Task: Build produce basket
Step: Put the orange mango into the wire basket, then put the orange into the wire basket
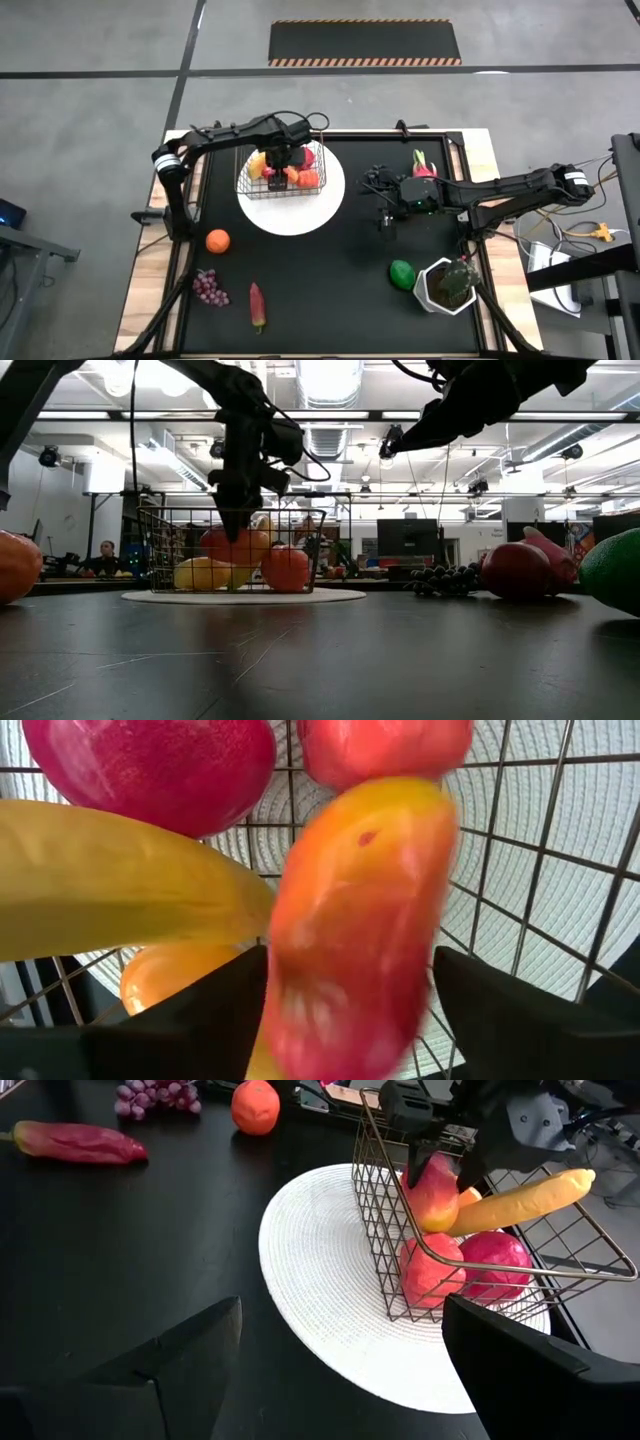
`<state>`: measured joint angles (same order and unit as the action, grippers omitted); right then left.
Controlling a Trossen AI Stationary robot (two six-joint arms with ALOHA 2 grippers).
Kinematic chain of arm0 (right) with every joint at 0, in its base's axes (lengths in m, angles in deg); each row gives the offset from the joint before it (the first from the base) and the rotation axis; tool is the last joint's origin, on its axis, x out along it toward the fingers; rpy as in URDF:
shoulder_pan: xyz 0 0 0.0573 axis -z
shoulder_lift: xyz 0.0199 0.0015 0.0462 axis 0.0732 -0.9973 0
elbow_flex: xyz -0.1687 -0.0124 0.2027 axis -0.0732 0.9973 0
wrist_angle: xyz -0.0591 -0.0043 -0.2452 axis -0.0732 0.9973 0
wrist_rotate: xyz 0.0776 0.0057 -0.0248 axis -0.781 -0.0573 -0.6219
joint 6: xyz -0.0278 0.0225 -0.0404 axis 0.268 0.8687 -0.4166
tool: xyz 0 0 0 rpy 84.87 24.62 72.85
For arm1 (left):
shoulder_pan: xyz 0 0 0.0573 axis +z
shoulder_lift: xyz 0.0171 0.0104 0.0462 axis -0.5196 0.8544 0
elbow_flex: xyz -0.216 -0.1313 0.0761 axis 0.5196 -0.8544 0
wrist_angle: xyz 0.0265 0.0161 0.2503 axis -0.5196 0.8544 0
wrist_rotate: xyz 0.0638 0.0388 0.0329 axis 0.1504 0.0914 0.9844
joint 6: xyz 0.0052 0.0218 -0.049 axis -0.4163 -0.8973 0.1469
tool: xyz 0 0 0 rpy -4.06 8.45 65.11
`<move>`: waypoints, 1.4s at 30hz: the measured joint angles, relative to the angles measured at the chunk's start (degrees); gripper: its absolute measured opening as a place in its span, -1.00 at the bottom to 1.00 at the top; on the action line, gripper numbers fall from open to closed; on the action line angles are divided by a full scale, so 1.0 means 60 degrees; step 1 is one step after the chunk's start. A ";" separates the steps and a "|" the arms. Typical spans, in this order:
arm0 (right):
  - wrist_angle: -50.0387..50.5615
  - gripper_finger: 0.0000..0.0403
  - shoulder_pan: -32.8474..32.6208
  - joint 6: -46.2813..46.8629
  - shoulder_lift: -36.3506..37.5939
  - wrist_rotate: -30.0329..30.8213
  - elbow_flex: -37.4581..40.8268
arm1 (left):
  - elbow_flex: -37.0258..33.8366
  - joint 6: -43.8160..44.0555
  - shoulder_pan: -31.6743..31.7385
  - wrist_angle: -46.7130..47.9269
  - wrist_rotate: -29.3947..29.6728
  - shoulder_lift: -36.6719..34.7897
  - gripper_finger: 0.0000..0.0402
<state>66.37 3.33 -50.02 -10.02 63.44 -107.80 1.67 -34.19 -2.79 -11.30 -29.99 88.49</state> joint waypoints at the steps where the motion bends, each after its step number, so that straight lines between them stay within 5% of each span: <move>1: 0.0003 0.62 0.0003 -0.0003 0.0000 -0.0003 0.0000 | 0.0000 0.0003 0.0000 0.0002 0.0000 0.0000 0.36; 16: 0.0003 0.62 0.0004 -0.0102 0.0000 0.0000 0.0003 | 0.0474 0.0716 -0.0565 0.0864 0.0065 -0.0485 0.43; 24: -0.0004 0.62 0.0004 -0.0110 0.0000 0.0000 0.0004 | 0.0430 0.3532 -0.2437 0.0978 0.0095 -0.1959 0.43; 34: -0.0006 0.62 0.0004 -0.0108 0.0000 0.0000 0.0004 | -0.0173 0.8863 -0.5203 0.0667 0.0119 -0.3339 0.43; 42: -0.0010 0.62 0.0004 -0.0106 0.0000 0.0000 0.0004 | -0.1543 1.3509 -0.6998 0.0985 0.1286 -0.3687 0.43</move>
<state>66.31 3.36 -50.66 -10.02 63.44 -107.77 -7.59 46.87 -44.78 -5.39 -22.27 66.36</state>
